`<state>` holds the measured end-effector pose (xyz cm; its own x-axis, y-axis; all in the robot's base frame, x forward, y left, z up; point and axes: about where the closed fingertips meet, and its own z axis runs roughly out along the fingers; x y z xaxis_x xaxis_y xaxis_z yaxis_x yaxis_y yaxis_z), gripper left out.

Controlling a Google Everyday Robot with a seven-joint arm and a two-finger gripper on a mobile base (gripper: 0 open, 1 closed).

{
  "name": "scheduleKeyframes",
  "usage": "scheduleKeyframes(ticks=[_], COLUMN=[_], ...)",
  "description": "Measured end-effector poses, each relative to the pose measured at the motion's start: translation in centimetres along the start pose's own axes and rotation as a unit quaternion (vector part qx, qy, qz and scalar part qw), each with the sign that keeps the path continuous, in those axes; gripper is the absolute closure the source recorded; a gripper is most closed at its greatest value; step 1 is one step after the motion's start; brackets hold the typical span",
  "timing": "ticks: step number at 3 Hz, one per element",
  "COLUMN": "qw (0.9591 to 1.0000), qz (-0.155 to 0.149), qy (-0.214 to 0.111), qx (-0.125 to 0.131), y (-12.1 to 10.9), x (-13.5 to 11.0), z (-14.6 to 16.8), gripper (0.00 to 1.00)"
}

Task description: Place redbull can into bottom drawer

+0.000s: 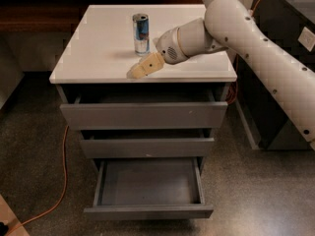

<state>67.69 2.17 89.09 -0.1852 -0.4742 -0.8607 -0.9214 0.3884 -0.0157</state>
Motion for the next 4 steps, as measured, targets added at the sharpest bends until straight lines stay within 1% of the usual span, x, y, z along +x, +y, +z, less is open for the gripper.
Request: scheduleKeyframes(ticks=[1, 2, 3, 4], qw=[0.9994, 0.9981, 0.9962, 0.9928], qz=[0.022, 0.032, 0.034, 0.034], qy=[-0.020, -0.034, -0.044, -0.076], qx=[0.018, 0.041, 0.067, 0.086], y=[-2.8, -5.8, -8.8, -12.3], x=[0.1, 0.0, -0.5, -1.9], z=[0.4, 1.0, 1.3, 2.0], gripper=[0.00, 0.00, 0.00, 0.00])
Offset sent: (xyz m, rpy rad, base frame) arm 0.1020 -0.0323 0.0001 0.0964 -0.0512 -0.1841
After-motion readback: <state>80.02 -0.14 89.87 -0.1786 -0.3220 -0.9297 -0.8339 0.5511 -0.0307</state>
